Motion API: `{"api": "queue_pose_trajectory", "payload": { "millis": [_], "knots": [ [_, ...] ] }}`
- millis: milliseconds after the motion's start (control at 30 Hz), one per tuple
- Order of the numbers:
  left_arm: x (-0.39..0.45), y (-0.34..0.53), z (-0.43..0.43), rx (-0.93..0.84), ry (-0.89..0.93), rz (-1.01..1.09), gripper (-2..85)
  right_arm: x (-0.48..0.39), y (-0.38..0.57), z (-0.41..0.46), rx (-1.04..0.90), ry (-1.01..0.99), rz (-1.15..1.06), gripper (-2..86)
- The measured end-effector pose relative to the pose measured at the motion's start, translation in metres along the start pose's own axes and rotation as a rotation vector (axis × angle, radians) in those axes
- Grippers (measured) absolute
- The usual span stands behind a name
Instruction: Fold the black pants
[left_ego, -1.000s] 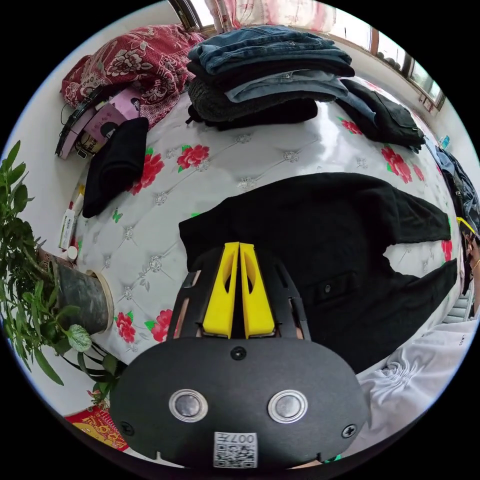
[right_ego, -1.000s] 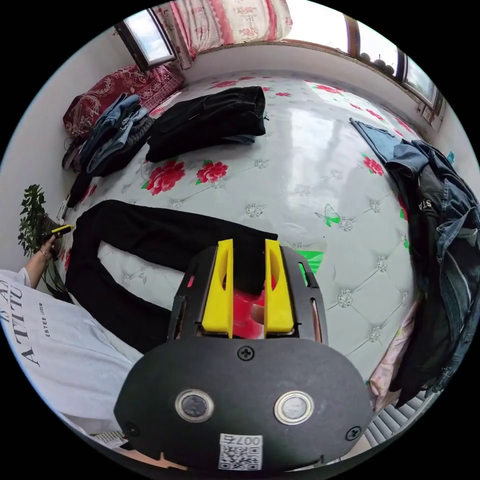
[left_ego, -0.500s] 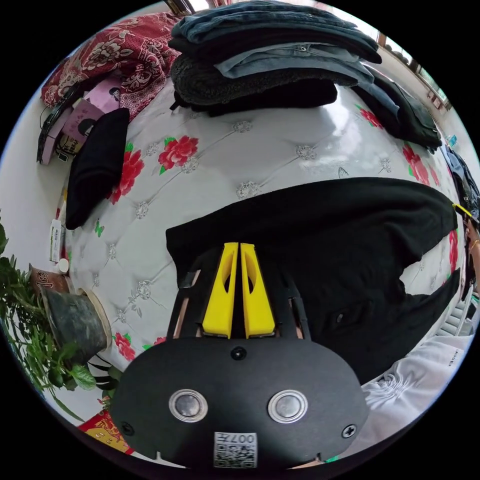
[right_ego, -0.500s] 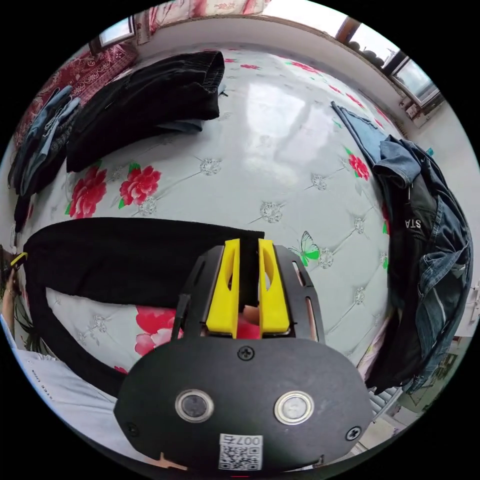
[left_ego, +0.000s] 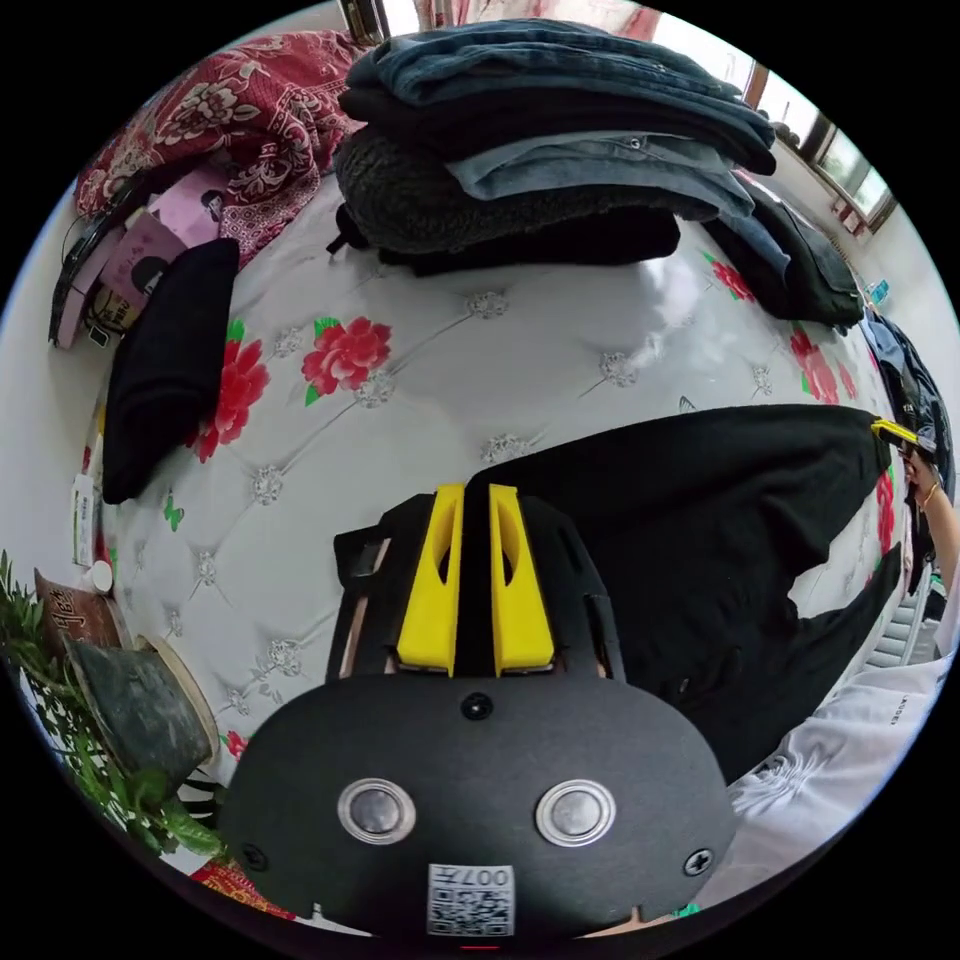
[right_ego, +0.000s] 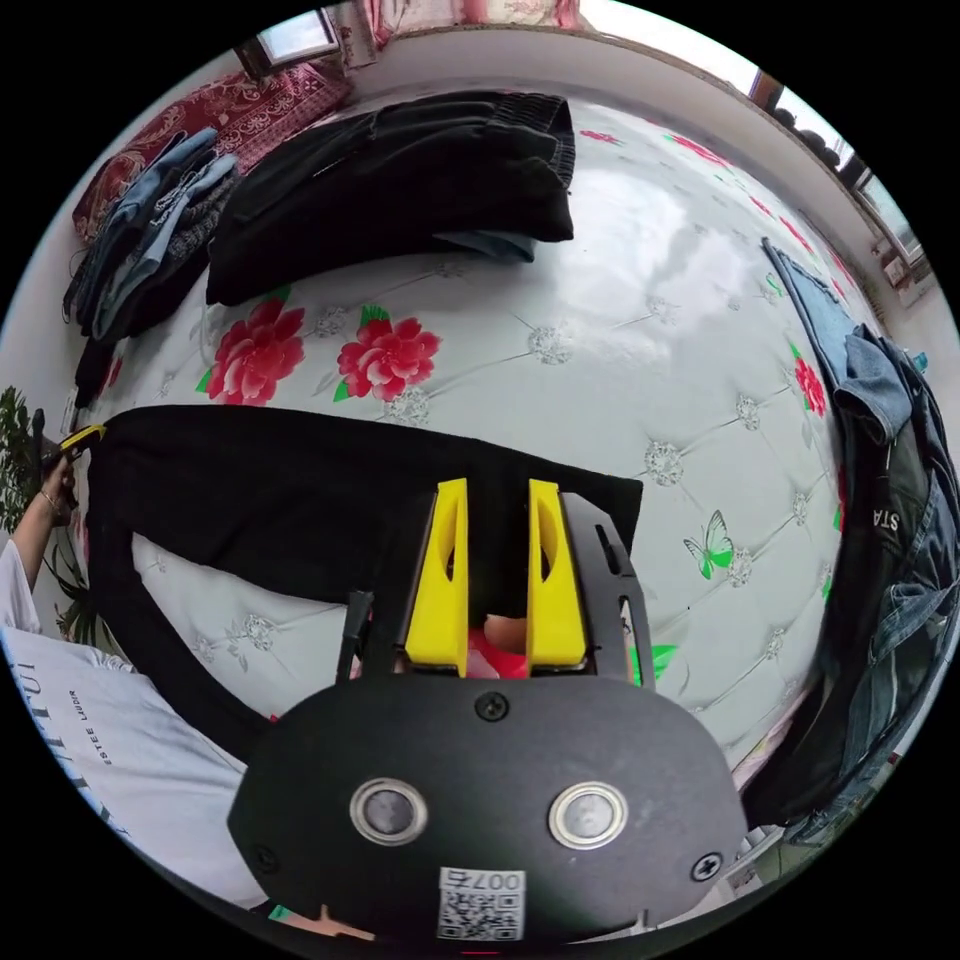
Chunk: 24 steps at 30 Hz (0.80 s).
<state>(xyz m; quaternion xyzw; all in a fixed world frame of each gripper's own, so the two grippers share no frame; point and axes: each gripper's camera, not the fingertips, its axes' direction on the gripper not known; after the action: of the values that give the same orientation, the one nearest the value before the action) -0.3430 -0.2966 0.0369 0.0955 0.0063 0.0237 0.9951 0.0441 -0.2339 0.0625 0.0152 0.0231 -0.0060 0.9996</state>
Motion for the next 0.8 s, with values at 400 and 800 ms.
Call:
{"api": "queue_pose_trajectory", "payload": {
  "millis": [400,800],
  "knots": [
    [-0.044,0.114,-0.143,0.356,0.172,-0.088,-0.9,-0.007,0.135,-0.139,0.497,-0.038,-0.058,0.1],
    [-0.007,0.34,-0.105,0.092,0.227,-0.15,-0.9,-0.001,0.385,-0.082,0.342,0.02,0.206,0.0]
  ]
}}
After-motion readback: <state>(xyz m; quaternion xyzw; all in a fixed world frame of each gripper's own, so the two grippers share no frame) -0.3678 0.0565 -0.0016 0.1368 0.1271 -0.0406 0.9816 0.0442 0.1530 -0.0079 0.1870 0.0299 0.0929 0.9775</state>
